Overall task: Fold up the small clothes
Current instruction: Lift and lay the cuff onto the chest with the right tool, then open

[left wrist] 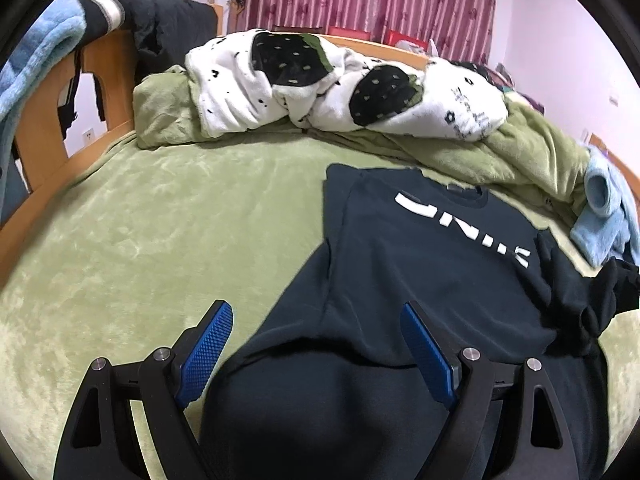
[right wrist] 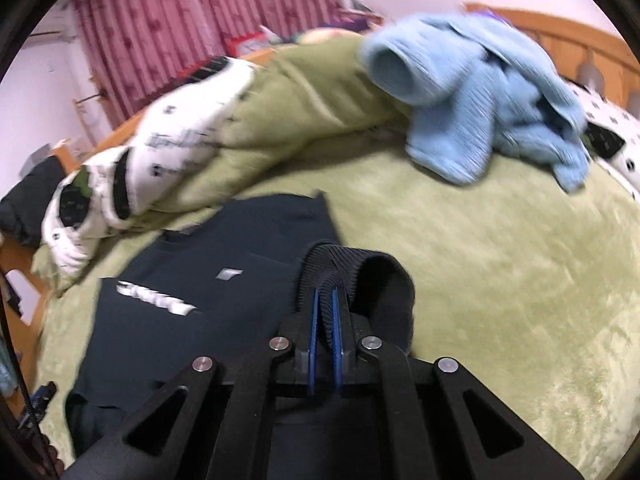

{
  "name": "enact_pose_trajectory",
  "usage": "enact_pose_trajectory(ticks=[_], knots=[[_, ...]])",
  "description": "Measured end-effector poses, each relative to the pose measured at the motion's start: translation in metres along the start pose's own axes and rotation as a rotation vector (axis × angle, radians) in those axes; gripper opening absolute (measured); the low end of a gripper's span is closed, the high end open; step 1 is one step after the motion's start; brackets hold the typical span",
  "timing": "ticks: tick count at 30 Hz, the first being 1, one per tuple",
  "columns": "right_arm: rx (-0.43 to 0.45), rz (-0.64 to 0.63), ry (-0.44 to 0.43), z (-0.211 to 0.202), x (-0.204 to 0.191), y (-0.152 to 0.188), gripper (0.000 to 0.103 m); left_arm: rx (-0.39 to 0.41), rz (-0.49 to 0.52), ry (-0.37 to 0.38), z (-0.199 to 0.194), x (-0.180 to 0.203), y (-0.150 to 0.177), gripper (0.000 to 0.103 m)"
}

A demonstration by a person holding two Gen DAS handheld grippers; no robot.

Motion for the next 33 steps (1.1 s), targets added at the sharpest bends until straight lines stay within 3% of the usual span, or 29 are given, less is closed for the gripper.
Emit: enact_pose_trajectory(ticks=[13, 21, 24, 28, 33], knots=[[0.058, -0.142, -0.161, -0.004, -0.176, -0.002, 0.006, 0.035, -0.04, -0.044, -0.001, -0.068, 0.007, 0.085], [-0.015, -0.212, -0.225, 0.038, -0.259, 0.027, 0.006, 0.029, -0.061, -0.078, 0.006, -0.114, 0.016, 0.085], [-0.079, -0.234, -0.285, 0.052, -0.276, 0.05, 0.01, -0.008, -0.088, -0.068, 0.015, -0.123, 0.016, 0.085], [-0.069, -0.256, -0.316, 0.044, -0.276, 0.062, 0.042, -0.011, -0.114, -0.053, 0.012, -0.124, 0.011, 0.085], [-0.058, -0.223, -0.27, 0.032, -0.252, 0.052, 0.043, 0.007, -0.094, -0.034, 0.002, -0.106, 0.006, 0.085]])
Point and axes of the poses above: each gripper's, at about its wrist camera, not at the fingertips, and z roughly the way its jaws point, x to its right, y to its underside, the point moved 1 cm from there along z, roughly the way its jaws point, and after that the axes turned 11 degrees about -y, right-handed, at the moved point
